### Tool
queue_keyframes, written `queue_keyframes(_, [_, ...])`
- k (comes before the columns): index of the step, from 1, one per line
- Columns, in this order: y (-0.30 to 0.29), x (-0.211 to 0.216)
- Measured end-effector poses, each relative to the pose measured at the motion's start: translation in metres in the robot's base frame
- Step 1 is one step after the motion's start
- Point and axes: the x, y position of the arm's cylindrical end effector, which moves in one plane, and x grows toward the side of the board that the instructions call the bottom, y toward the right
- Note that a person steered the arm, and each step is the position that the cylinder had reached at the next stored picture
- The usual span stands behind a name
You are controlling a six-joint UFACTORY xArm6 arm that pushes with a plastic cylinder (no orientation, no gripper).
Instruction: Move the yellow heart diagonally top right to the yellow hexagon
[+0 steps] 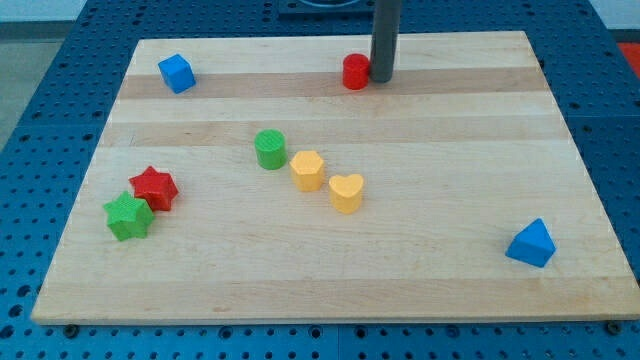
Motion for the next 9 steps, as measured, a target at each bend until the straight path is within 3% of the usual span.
queue_keyframes(2, [-0.037,0.0])
queue_keyframes(4, [-0.01,0.014])
queue_keyframes(5, [-0.005,0.063])
queue_keyframes(6, [0.001,0.159])
queue_keyframes(7, [0.001,0.162])
queue_keyframes(8, [0.001,0.234])
queue_keyframes(9, [-0.002,0.245])
